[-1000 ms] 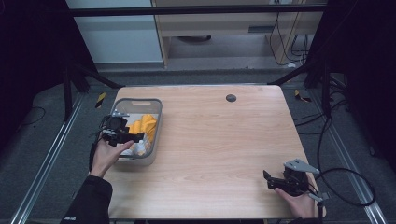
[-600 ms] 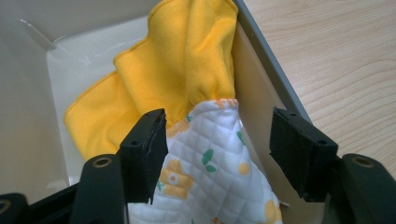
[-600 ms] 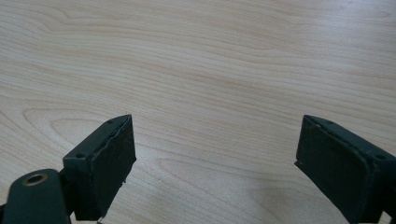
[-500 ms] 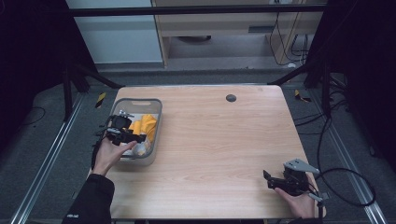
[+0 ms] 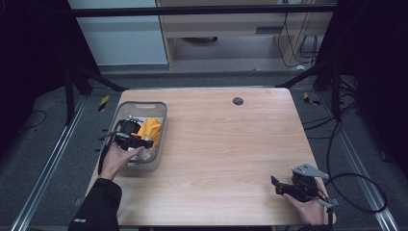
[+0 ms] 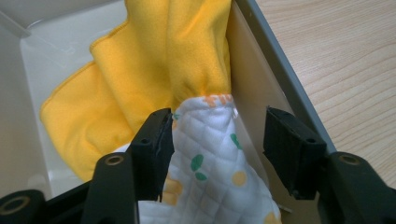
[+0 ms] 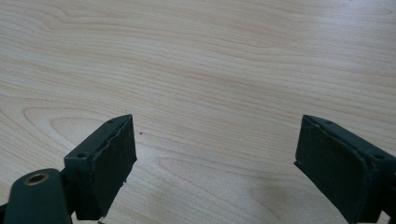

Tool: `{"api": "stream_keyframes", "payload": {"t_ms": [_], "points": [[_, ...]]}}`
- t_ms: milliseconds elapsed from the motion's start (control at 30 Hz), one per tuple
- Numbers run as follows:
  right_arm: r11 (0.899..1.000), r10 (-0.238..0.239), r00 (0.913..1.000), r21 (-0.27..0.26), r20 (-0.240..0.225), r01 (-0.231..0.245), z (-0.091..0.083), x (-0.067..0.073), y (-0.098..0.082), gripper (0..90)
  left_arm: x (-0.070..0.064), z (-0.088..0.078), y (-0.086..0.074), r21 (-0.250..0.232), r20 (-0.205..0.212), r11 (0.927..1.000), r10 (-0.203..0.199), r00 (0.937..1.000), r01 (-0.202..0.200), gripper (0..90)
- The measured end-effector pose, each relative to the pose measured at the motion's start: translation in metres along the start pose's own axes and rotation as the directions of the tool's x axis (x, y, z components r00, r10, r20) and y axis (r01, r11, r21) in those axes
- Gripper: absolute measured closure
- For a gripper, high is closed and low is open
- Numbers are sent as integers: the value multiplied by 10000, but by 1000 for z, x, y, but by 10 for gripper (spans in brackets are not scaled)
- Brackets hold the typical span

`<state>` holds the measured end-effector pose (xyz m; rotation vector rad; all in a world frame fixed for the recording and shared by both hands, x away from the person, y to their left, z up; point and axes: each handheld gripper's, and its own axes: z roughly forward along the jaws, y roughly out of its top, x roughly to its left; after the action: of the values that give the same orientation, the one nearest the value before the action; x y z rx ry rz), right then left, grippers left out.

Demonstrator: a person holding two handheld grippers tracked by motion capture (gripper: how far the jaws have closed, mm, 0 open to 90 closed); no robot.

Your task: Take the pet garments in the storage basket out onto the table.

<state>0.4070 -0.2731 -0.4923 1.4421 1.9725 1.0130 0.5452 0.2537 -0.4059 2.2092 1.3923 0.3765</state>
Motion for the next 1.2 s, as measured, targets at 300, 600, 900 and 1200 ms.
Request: {"api": "stream_keyframes", "payload": {"t_ms": [300,600,900,1200], "points": [[10000,-13,10000,61,-27,13,1,0,0,123,2,10,-3,385,-96,9991,-177,9998,181,505],[9999,-39,10000,99,-47,39,2,0,0,124,9,14,-7,564,160,9967,-587,9981,577,600],[9999,-57,10000,118,-53,57,2,0,0,125,8,13,-6,683,-42,9958,-611,9981,613,759],[9999,-35,10000,105,-66,36,2,0,0,126,7,7,-3,716,-249,9963,-468,9986,485,806]]}}
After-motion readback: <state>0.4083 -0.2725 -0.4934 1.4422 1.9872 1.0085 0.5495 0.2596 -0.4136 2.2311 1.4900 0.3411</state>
